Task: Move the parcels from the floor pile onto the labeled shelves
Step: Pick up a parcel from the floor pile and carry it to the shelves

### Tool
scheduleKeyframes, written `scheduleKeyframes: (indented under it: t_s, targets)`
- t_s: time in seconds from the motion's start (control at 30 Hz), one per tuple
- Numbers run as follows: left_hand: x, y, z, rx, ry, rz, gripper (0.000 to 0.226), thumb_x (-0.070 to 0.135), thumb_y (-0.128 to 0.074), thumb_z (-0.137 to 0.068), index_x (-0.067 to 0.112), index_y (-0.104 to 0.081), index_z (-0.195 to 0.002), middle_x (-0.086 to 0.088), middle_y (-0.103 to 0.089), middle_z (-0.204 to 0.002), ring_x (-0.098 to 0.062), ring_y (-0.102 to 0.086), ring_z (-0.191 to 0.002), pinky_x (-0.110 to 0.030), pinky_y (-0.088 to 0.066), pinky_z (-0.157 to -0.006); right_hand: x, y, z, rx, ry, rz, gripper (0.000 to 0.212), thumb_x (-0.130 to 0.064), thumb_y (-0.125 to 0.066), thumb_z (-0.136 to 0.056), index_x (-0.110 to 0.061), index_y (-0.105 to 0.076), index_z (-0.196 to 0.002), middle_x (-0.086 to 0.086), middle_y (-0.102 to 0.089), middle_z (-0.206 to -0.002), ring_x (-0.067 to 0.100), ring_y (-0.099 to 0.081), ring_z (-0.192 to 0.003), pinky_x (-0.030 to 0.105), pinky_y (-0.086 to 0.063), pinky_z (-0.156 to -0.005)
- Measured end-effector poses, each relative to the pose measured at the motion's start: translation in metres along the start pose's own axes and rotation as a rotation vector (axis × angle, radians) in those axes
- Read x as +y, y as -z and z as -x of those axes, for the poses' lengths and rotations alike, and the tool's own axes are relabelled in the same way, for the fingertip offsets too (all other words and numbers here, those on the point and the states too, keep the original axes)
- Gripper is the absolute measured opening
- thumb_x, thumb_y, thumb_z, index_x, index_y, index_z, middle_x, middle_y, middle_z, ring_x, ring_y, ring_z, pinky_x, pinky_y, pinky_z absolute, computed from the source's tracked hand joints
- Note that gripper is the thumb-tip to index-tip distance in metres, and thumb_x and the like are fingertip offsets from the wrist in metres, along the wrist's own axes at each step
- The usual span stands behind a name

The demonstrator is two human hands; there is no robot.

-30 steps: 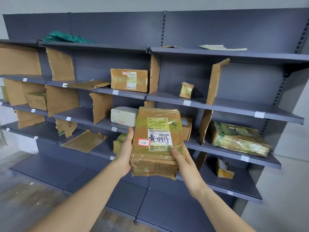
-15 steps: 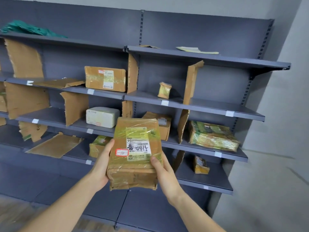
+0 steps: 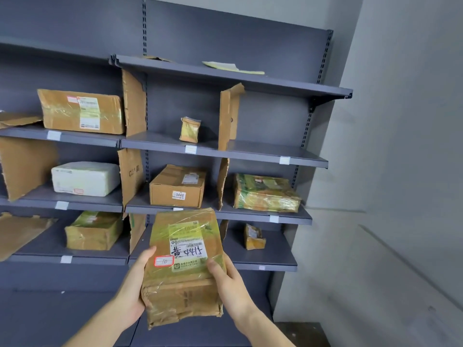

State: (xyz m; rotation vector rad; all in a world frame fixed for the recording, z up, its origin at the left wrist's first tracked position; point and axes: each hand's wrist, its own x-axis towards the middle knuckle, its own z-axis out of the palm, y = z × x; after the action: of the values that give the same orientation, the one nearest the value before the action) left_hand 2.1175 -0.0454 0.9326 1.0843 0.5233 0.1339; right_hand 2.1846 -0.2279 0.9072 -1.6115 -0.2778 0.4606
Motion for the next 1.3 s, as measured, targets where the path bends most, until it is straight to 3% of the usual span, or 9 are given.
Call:
scheduleKeyframes:
  t_s: [0.27, 0.43, 0.6, 0.73, 0.87, 1.0, 1.3]
  targets:
    - [-0.009, -0.045, -0.01, 0.004, -0.056, -0.003, 0.039, 0.048, -0.051, -0.096, 0.017, -0.071, -0.106, -0.013, -0.077, -0.098, -0.033, -0.069, -0.094, -0.043, -0.052, -0.079, 0.005, 0.041, -0.008, 0.074, -0.003, -0.054, 0.04, -0.064, -0.059, -0.087, -0.056, -0.059, -0.126, -0.024, -0.07, -0.122, 0.006, -0.064, -0.12, 0.04, -0.045, -0.112]
    - [-0.015, -0.073, -0.012, -0.016, -0.105, -0.026, 0.043, 0.055, -0.049, -0.095, 0.021, -0.072, -0.108, -0.009, -0.077, -0.1, -0.03, -0.071, -0.096, -0.043, -0.052, -0.082, 0.001, 0.066, -0.011, 0.1, 0.005, -0.115, 0.028, -0.053, -0.056, -0.098, -0.05, -0.062, -0.125, -0.021, -0.073, -0.117, 0.006, -0.067, -0.113, 0.034, -0.051, -0.105]
    - [-0.024, -0.101, -0.011, -0.051, -0.13, -0.06, 0.044, 0.057, -0.046, -0.095, 0.023, -0.073, -0.102, -0.007, -0.078, -0.095, -0.02, -0.076, -0.078, -0.04, -0.052, -0.075, 0.004, 0.092, -0.016, 0.131, 0.018, -0.118, 0.032, -0.058, -0.055, -0.096, -0.052, -0.06, -0.127, -0.019, -0.072, -0.12, 0.008, -0.066, -0.115, 0.039, -0.051, -0.106]
    - [-0.035, -0.122, -0.015, -0.059, -0.124, -0.089, 0.048, 0.061, -0.046, -0.092, 0.024, -0.073, -0.108, -0.009, -0.077, -0.103, -0.024, -0.075, -0.089, -0.043, -0.053, -0.082, 0.009, 0.115, -0.015, 0.153, 0.011, -0.142, 0.031, -0.057, -0.054, -0.097, -0.052, -0.059, -0.127, -0.019, -0.072, -0.119, 0.007, -0.068, -0.113, 0.033, -0.054, -0.097]
    - [-0.054, -0.142, -0.016, -0.047, -0.081, -0.108, 0.048, 0.06, -0.046, -0.093, 0.023, -0.073, -0.107, -0.009, -0.077, -0.1, -0.025, -0.075, -0.088, -0.043, -0.054, -0.081, 0.02, 0.137, -0.013, 0.195, -0.022, -0.149, 0.037, -0.061, -0.055, -0.094, -0.05, -0.059, -0.129, -0.017, -0.072, -0.12, 0.011, -0.067, -0.114, 0.037, -0.053, -0.101]
    - [-0.075, -0.151, -0.019, -0.021, -0.031, -0.119, 0.048, 0.06, -0.047, -0.093, 0.022, -0.073, -0.107, -0.011, -0.077, -0.099, -0.028, -0.075, -0.088, -0.046, -0.054, -0.083, 0.03, 0.149, -0.007, 0.212, -0.088, -0.176, 0.025, -0.052, -0.052, -0.1, -0.047, -0.062, -0.122, -0.015, -0.074, -0.114, 0.011, -0.069, -0.109, 0.028, -0.053, -0.085]
    - [-0.104, -0.133, -0.026, 0.093, 0.017, -0.133, 0.051, 0.062, -0.047, -0.092, 0.022, -0.074, -0.109, -0.011, -0.077, -0.099, -0.028, -0.075, -0.087, -0.045, -0.055, -0.082, 0.057, 0.139, -0.007, 0.172, -0.191, -0.216, 0.027, -0.049, -0.054, -0.1, -0.04, -0.063, -0.124, -0.014, -0.072, -0.116, 0.007, -0.065, -0.108, 0.021, -0.047, -0.077]
